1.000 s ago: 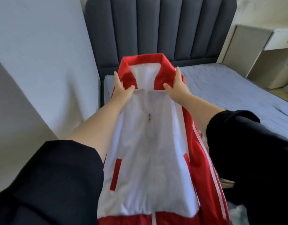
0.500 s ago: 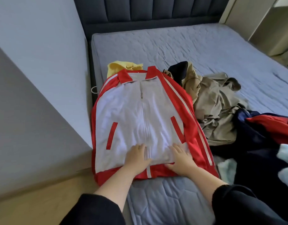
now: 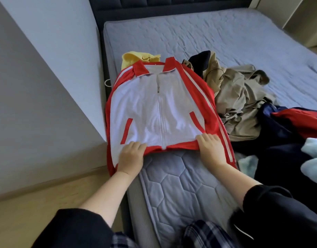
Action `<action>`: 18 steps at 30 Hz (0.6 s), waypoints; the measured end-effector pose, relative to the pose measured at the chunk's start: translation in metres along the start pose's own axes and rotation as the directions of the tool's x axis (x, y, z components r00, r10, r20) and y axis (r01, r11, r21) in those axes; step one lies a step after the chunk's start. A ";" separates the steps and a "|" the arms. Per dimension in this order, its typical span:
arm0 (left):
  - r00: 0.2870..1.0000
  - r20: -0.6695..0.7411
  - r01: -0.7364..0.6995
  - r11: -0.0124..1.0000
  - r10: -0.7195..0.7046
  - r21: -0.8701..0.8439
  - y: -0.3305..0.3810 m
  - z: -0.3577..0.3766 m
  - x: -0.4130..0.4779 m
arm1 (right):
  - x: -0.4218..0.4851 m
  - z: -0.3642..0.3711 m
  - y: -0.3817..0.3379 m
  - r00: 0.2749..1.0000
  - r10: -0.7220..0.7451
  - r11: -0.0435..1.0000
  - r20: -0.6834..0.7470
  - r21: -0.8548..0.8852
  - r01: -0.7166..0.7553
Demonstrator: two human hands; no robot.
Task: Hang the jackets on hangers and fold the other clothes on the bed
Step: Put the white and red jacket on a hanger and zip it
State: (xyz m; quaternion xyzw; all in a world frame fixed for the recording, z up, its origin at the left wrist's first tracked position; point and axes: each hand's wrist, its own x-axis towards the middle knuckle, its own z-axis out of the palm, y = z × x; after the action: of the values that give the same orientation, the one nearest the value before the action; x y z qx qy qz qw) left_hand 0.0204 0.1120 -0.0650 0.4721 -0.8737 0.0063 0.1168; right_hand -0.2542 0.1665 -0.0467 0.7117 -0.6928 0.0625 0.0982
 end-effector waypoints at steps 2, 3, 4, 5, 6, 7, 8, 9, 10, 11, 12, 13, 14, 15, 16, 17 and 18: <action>0.995 0.083 0.061 0.997 -0.064 0.039 -0.006 -0.011 -0.004 | -0.003 -0.011 0.007 0.996 -0.021 0.999 0.083 -0.034 0.024; 0.970 0.219 0.084 0.992 -0.104 0.099 -0.006 -0.014 -0.007 | -0.004 -0.013 0.008 0.968 -0.036 0.996 0.249 -0.069 0.054; 0.934 0.333 0.083 0.985 -0.130 0.153 -0.007 -0.008 -0.012 | -0.008 -0.010 0.008 0.914 -0.050 0.989 0.402 -0.105 0.101; 0.892 0.426 0.092 0.983 -0.151 0.158 -0.006 -0.008 -0.019 | -0.011 -0.012 0.007 0.859 -0.052 0.982 0.509 -0.130 0.137; 0.905 0.401 0.099 0.988 -0.140 0.120 -0.006 -0.008 -0.024 | -0.014 -0.012 0.007 0.863 -0.073 0.983 0.500 -0.111 0.148; 0.923 0.371 0.093 0.995 -0.102 0.042 -0.004 -0.013 -0.030 | -0.018 -0.012 0.008 0.899 -0.100 0.988 0.426 -0.066 0.141; 0.943 0.324 0.076 0.997 -0.082 0.031 -0.004 -0.010 -0.037 | -0.022 -0.012 0.009 0.912 -0.099 0.990 0.397 -0.053 0.130; 0.941 0.330 0.072 0.997 -0.076 0.023 -0.004 -0.010 -0.043 | -0.026 -0.012 0.009 0.885 -0.089 0.987 0.456 -0.079 0.140; 0.898 0.434 0.074 0.997 -0.064 -0.006 -0.001 -0.008 -0.048 | -0.030 -0.011 0.008 0.802 -0.056 0.984 0.595 -0.102 0.145; 0.821 0.569 0.081 0.996 -0.046 -0.037 0.003 -0.003 -0.054 | -0.034 -0.009 0.004 0.671 -0.010 0.982 0.741 -0.118 0.144; 0.677 0.735 0.092 0.995 -0.027 -0.048 0.008 -0.001 -0.058 | -0.038 -0.007 0.000 0.533 0.013 0.982 0.846 -0.112 0.154; 0.602 0.799 0.094 0.992 0.007 -0.079 0.013 -0.001 -0.060 | -0.040 -0.005 -0.005 0.410 0.009 0.983 0.912 -0.082 0.162; 0.575 0.817 0.104 0.988 0.038 -0.118 0.017 0.000 -0.061 | -0.042 -0.004 -0.009 0.307 -0.001 0.986 0.952 -0.050 0.157; 0.571 0.819 0.121 0.981 0.056 -0.151 0.019 0.001 -0.061 | -0.043 -0.003 -0.011 0.227 -0.007 0.992 0.974 -0.023 0.128; 0.570 0.820 0.159 0.971 0.056 -0.177 0.019 0.002 -0.060 | -0.043 -0.002 -0.011 0.167 -0.010 0.997 0.986 -0.004 0.082; 0.554 0.832 0.243 0.949 0.036 -0.203 0.018 0.003 -0.059 | -0.041 -0.002 -0.010 0.143 -0.011 1.000 0.990 0.009 0.016; 0.538 0.843 0.356 0.905 0.007 -0.235 0.016 0.003 -0.057 | -0.039 -0.004 -0.008 0.177 -0.016 0.998 0.984 0.026 -0.057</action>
State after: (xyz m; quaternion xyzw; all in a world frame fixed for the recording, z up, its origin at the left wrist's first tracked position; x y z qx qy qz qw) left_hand 0.0363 0.1673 -0.0785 0.4732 -0.7554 -0.3971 -0.2185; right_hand -0.2476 0.2054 -0.0524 0.5791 -0.6019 -0.3876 -0.3899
